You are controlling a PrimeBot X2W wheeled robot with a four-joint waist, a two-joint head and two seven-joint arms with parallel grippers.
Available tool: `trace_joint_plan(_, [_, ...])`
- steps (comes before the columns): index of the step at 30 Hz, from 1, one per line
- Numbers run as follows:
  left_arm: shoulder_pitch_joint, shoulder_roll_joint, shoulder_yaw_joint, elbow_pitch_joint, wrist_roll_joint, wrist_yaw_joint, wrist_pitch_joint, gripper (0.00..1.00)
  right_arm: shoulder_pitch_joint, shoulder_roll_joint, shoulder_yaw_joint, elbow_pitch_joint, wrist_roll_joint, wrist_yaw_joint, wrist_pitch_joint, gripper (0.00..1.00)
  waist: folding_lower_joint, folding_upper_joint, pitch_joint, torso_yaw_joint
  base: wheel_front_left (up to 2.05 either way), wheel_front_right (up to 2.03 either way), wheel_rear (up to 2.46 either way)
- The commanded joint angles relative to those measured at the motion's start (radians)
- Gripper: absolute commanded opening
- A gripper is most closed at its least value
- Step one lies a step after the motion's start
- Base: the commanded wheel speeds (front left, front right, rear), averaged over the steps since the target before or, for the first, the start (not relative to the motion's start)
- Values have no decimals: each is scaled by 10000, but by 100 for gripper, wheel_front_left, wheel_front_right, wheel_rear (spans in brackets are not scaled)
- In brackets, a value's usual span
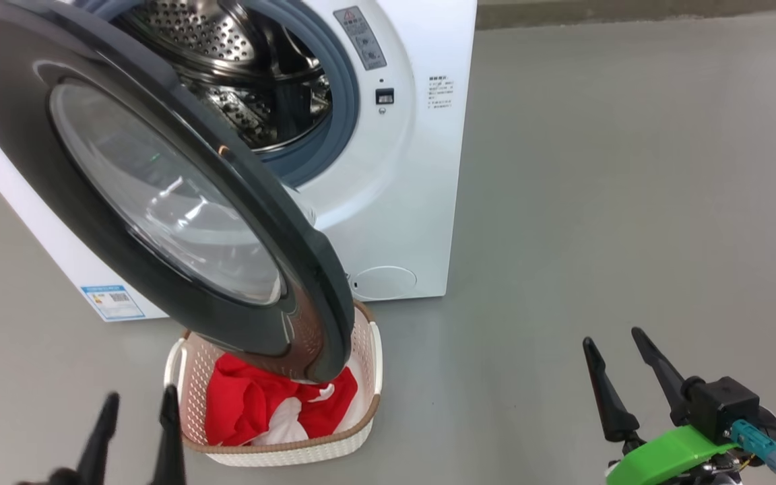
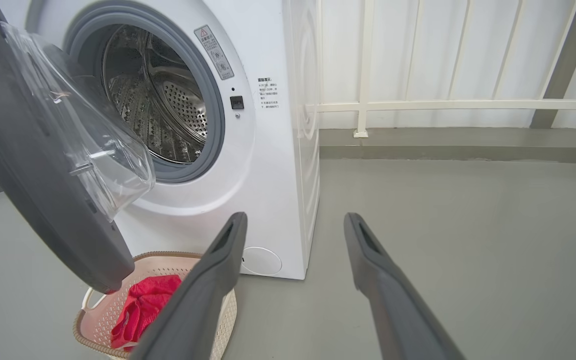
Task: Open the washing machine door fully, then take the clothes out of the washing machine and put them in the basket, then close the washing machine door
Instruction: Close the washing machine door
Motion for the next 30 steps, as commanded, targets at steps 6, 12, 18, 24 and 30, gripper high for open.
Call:
trace_joint_plan(6, [135,301,-184,290,1040,353,-278,100,186,-70,160,-461,-283,63,230,100,0,0,-214,49,0,0,0])
trace_joint_plan(12, [201,348,-368,612,1350,491,-393,100,442,-70,138,-639,-396,63,382,100,0,0,-301,35,0,0,0])
trace_joint_plan(18, [248,347,-383,694,1313,541,-443,100,558,-70,159,-779,-373,63,498,100,0,0,-338,-2,0,0,0])
trace_joint_plan(24, [231,309,-403,738,1269,615,-487,100,592,-70,175,-842,-365,63,538,100,0,0,-355,-1,0,0,0])
trace_joint_plan(30, [218,299,-442,754,1237,654,-461,100,600,-70,182,-879,-362,63,570,100,0,0,-343,-7,0,0,0])
